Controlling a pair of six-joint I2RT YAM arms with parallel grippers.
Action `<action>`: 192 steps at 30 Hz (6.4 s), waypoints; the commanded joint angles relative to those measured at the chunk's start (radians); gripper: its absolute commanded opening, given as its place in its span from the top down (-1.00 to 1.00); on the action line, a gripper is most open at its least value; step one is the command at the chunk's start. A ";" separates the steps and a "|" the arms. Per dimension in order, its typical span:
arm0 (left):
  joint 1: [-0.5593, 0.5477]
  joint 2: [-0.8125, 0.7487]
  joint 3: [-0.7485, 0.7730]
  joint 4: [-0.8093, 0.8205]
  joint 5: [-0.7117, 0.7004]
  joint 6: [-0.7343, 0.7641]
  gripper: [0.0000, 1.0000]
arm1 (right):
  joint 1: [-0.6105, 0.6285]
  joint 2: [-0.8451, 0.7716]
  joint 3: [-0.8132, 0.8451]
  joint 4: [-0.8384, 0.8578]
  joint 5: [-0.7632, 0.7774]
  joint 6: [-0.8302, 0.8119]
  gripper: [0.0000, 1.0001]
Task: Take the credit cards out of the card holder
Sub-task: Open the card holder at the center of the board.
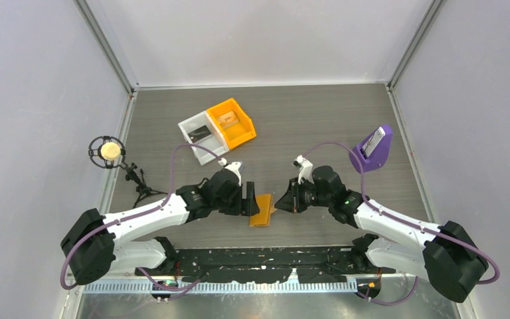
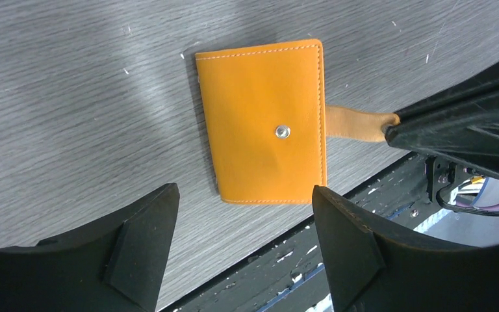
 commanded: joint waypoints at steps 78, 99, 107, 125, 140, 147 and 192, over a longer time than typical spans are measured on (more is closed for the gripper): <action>-0.005 -0.042 -0.176 0.198 -0.080 -0.103 1.00 | 0.004 -0.057 0.231 -0.232 0.044 0.093 -0.04; -0.005 -0.196 -0.044 -0.140 -0.128 -0.141 0.09 | 0.132 0.214 0.094 0.040 0.148 0.198 0.07; -0.012 -0.221 0.036 -0.094 -0.031 -0.107 0.09 | 0.132 0.287 0.088 0.113 0.126 0.218 0.17; 0.014 -0.291 0.071 -0.228 -0.067 -0.048 0.03 | 0.176 0.328 0.248 0.085 0.089 0.271 0.20; 0.020 -0.290 -0.063 0.011 0.145 -0.051 0.27 | 0.262 0.597 0.354 0.201 0.108 0.333 0.26; 0.020 -0.229 -0.112 0.080 0.156 -0.061 0.31 | 0.263 0.577 0.357 0.163 0.125 0.295 0.15; 0.018 0.141 -0.224 0.350 0.128 -0.098 0.41 | 0.039 0.275 0.137 -0.001 0.035 0.152 -0.05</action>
